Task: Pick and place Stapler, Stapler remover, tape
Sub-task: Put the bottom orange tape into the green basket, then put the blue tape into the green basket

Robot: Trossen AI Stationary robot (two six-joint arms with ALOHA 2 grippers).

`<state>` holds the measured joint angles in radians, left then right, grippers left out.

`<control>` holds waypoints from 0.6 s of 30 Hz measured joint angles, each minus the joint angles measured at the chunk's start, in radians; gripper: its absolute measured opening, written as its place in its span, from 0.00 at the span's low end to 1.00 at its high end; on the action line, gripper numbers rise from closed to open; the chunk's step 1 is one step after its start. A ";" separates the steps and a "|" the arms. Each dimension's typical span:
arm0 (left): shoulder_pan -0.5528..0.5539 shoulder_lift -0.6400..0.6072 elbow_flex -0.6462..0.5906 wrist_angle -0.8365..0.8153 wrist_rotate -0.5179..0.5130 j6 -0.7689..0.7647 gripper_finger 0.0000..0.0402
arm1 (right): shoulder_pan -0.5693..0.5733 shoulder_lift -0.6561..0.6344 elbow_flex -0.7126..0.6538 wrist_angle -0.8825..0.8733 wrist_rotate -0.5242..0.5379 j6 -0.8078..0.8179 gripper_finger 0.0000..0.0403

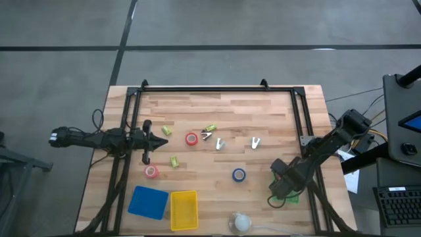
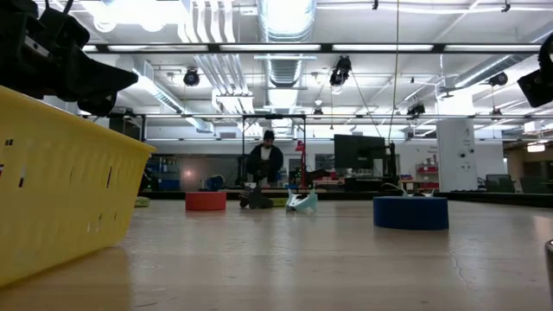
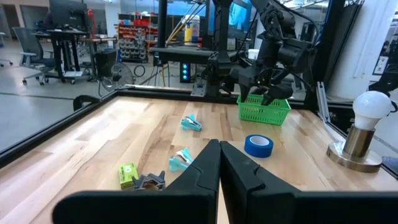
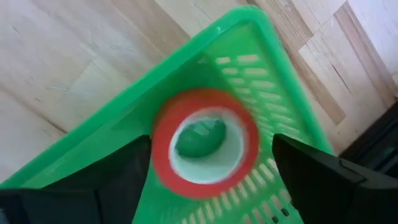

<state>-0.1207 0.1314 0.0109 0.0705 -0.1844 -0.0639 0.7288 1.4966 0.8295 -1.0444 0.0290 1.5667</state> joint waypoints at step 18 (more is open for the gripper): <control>0.000 0.000 0.000 -0.004 0.000 0.000 0.03 | 0.000 -0.024 0.159 -0.077 0.116 -0.136 0.91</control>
<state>-0.1207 0.1316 0.0109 0.0662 -0.1841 -0.0639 0.7284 1.4727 0.9886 -1.1214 0.1453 1.4310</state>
